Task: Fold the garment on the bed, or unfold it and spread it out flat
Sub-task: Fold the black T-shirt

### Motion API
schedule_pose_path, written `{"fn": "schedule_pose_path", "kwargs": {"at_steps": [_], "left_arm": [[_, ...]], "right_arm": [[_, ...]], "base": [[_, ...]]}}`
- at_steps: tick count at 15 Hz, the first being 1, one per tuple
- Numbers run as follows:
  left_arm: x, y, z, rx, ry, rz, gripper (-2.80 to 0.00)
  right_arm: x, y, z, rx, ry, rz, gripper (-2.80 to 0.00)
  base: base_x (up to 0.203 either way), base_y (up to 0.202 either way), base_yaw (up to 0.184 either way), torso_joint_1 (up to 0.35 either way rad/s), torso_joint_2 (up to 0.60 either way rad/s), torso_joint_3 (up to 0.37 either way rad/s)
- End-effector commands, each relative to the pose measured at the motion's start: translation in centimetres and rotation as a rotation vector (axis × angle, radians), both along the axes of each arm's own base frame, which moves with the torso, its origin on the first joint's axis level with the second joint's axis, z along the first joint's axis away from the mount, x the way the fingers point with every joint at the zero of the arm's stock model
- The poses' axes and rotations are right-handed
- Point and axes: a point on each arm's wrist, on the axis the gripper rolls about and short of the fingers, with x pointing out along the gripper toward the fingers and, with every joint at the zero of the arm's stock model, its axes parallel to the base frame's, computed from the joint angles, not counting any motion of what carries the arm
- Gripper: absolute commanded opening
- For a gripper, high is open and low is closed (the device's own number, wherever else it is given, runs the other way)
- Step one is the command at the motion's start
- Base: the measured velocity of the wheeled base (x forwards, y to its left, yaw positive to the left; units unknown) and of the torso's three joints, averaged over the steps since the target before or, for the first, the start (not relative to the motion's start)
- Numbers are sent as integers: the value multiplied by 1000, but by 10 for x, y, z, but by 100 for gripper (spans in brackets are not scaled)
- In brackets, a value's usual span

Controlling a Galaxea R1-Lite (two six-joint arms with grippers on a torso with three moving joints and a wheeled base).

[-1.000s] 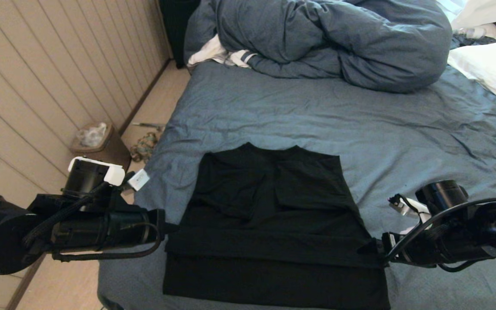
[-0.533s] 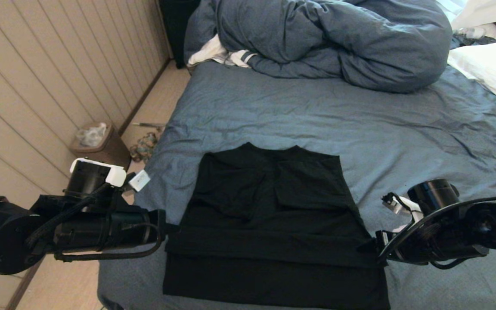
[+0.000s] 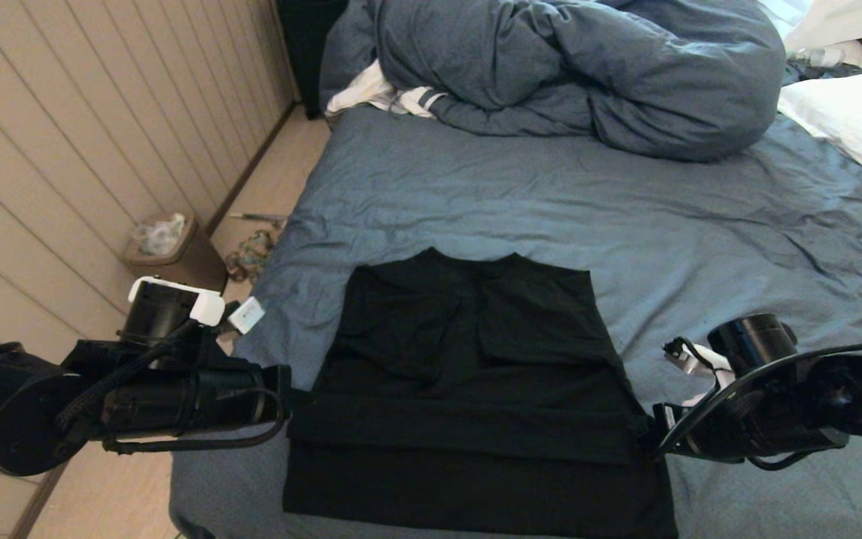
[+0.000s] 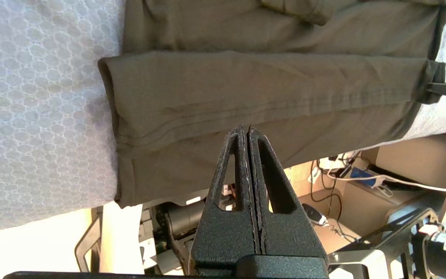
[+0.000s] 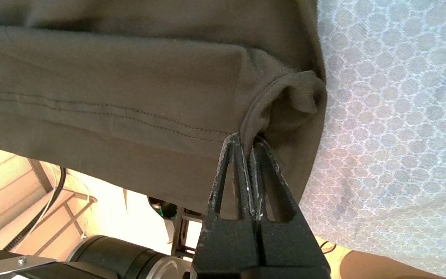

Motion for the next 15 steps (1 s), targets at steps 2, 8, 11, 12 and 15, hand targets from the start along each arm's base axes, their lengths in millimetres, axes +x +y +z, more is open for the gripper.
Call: {"fn": "schedule_pose_path", "kwargs": {"at_steps": [2,8,11,12,15], "left_arm": [[2,1,2,-4,-7,11,-280],[15,22,8,-6,-32,90,-280],[18,26,-5,14,14,104,-280],[17,27,-10,21,32,104,-280],[18,26,-17,33,51,89,-280]], "right_arm": [[-1,0,8,5,-30,-3,-280],[-1,0,40,40,-141,-23,-280],[0,0,39,39,-138,-23,-280],[0,0,38,42,-137,-22,-280],[2,0,33,58,-114,-9,-280]], "base": [[0,0,0,0,0,0],[0,0,0,0,0,0],[0,0,0,0,0,0],[0,0,0,0,0,0],[0,0,0,0,0,0]]}}
